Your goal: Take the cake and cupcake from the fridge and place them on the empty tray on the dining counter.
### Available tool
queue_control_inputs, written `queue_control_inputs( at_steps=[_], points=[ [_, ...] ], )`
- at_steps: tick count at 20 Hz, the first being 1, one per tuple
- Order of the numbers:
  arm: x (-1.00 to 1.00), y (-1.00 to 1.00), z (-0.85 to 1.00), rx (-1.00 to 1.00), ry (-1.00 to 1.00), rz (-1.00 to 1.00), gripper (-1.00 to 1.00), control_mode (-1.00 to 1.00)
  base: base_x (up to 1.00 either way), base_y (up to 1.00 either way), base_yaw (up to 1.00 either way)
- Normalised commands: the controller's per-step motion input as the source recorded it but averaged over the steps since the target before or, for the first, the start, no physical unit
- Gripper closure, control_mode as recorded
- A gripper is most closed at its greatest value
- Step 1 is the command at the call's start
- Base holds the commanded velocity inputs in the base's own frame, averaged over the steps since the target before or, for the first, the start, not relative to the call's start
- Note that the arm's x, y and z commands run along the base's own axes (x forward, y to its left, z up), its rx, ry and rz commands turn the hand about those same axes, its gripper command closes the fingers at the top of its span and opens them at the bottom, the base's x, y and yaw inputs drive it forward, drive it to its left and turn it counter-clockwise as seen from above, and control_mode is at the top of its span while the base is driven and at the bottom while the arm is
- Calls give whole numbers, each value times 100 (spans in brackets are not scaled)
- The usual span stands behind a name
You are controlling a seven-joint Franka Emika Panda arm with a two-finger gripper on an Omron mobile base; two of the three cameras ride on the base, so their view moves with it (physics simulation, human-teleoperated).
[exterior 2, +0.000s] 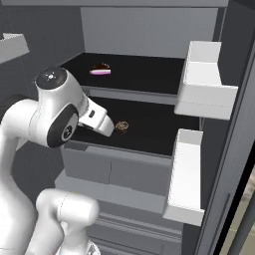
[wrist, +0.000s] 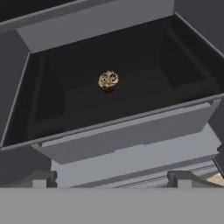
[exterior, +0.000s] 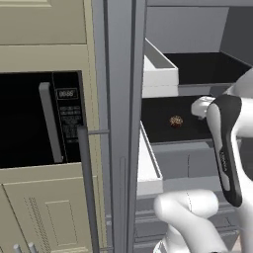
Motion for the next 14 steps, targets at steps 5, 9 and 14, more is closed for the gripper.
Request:
queue_control_inputs(
  at_steps=[5,9,14],
  points=[
    [46,0,-38,-5,0,3,-100,-100,0,0,0],
    [50,0,-40,-8,2,2,-100,-100,0,0,0],
    [31,0,-30,-2,0,3,-100,-100,0,0,0]
  ],
)
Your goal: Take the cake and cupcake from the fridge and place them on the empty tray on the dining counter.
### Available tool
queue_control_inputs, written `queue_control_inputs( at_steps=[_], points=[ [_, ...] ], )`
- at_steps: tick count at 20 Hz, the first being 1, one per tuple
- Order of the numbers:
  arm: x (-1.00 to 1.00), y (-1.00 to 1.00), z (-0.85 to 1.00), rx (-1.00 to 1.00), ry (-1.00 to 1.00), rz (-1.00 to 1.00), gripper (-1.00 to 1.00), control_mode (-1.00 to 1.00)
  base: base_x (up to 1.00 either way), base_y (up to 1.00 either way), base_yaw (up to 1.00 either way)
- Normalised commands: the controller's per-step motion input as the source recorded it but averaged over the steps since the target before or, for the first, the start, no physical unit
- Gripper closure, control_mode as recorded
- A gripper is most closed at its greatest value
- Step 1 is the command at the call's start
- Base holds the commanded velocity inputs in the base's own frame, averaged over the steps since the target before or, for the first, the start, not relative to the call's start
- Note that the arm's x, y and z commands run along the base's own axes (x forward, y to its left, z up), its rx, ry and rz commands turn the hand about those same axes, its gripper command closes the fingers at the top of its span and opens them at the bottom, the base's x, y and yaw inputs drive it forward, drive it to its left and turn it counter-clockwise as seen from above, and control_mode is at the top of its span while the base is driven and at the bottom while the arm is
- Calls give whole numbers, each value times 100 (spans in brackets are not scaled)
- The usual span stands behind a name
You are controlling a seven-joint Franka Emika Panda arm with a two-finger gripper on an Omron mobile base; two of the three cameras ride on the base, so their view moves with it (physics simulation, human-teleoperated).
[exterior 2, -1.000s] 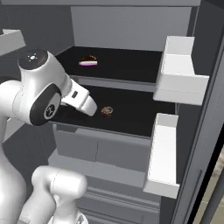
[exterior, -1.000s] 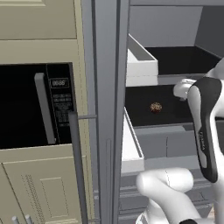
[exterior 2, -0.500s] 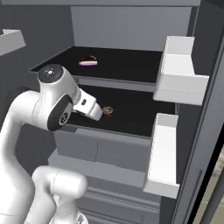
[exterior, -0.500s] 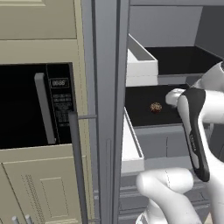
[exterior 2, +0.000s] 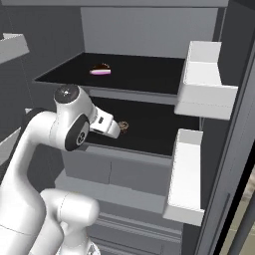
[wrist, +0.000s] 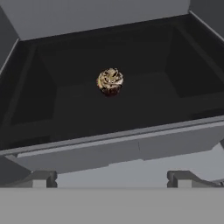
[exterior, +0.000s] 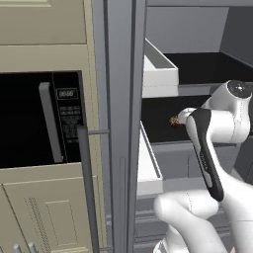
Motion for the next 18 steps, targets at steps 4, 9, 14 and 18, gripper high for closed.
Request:
queue_control_inputs(
  at_steps=[4,9,14,18],
  points=[
    [38,0,-18,0,0,4,-100,-100,0,0,0],
    [37,0,-15,0,0,3,-100,-100,0,0,0],
    [34,-1,0,-5,0,0,-100,-100,0,0,0],
    [15,-17,0,0,0,0,-100,-100,0,0,0]
  ],
)
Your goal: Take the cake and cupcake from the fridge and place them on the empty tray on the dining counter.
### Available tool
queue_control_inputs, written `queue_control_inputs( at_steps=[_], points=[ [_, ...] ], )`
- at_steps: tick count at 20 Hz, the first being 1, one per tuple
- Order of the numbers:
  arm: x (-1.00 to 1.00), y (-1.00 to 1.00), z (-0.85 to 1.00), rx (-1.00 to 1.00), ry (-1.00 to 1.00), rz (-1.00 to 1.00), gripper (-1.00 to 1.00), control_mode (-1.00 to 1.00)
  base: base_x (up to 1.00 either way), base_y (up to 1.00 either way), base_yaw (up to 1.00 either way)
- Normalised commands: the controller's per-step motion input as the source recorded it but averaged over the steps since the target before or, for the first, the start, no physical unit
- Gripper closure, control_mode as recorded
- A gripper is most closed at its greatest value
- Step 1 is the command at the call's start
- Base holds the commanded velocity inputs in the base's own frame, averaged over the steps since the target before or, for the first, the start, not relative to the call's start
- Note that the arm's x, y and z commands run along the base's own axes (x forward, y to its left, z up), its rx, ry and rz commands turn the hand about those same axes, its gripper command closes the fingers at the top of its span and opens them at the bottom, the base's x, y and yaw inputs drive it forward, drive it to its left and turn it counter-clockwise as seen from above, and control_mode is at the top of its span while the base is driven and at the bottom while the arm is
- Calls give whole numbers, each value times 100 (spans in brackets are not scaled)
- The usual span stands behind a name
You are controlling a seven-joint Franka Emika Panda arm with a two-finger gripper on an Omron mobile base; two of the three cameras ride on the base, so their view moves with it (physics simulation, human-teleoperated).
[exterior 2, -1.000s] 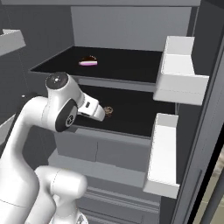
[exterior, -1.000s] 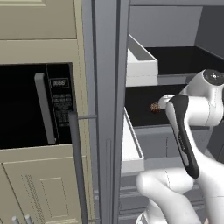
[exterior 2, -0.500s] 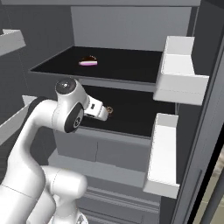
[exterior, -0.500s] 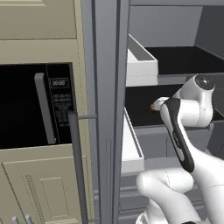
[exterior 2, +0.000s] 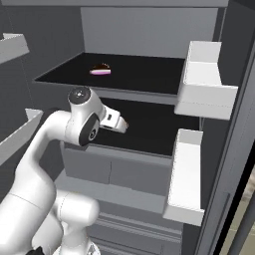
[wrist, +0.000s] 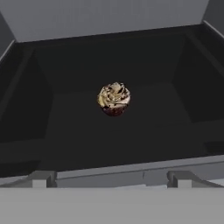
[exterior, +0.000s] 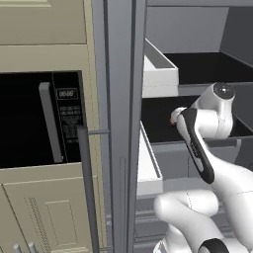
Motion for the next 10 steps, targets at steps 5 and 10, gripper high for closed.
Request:
queue_control_inputs(
  at_steps=[5,10],
  points=[
    [3,-13,-1,0,-6,2,-100,-100,0,0,0],
    [17,0,-13,0,-8,6,-100,-100,0,0,0]
  ],
)
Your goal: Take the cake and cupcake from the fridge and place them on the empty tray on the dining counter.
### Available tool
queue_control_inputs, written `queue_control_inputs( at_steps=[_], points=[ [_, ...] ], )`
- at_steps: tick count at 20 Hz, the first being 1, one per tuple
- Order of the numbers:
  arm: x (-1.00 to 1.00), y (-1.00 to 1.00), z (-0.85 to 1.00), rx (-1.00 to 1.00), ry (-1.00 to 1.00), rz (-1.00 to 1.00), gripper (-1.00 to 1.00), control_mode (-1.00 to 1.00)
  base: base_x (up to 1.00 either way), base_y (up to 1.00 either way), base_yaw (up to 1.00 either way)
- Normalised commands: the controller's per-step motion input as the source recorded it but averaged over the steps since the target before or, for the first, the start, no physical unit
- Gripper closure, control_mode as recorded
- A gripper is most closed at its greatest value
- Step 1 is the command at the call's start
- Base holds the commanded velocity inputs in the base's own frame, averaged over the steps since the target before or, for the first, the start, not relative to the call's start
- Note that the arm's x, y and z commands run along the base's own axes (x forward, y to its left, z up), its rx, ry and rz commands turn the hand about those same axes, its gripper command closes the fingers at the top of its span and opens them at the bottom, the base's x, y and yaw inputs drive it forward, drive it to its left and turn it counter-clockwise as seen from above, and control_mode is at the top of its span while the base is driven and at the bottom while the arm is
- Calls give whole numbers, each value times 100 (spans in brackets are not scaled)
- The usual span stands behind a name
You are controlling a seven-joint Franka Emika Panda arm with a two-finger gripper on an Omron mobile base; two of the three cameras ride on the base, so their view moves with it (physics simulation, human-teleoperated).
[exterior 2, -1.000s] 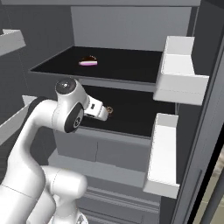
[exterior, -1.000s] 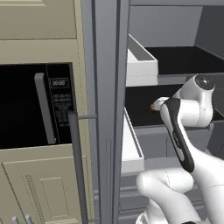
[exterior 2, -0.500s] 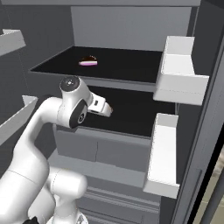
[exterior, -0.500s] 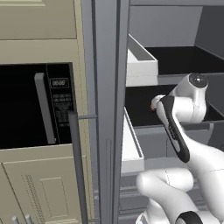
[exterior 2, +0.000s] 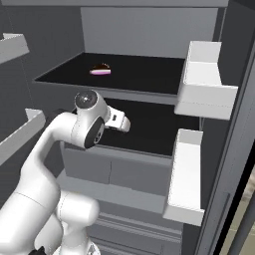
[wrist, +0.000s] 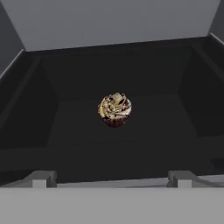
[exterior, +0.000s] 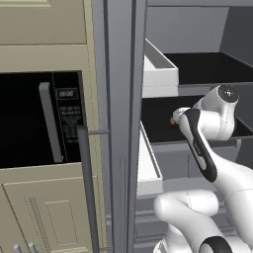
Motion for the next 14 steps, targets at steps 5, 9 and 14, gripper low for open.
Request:
queue_control_inputs(
  at_steps=[5,9,14],
  points=[
    [23,0,-13,0,0,5,-100,-100,0,0,0],
    [29,0,-2,0,0,0,-100,-100,0,0,0],
    [18,0,-4,0,0,0,-100,-100,0,0,0]
  ],
)
